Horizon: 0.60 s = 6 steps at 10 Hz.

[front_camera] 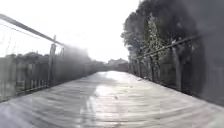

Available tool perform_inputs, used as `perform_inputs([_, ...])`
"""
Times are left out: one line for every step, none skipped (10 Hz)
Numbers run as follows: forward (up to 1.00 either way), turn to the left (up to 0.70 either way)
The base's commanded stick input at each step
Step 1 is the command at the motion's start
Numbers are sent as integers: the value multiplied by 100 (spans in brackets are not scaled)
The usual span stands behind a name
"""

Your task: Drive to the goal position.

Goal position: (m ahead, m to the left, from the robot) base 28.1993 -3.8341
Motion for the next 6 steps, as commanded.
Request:
perform_inputs([100, 0])
perform_inputs([100, 0])
perform_inputs([100, 0])
perform_inputs([100, 0])
perform_inputs([100, 0])
perform_inputs([100, 0])
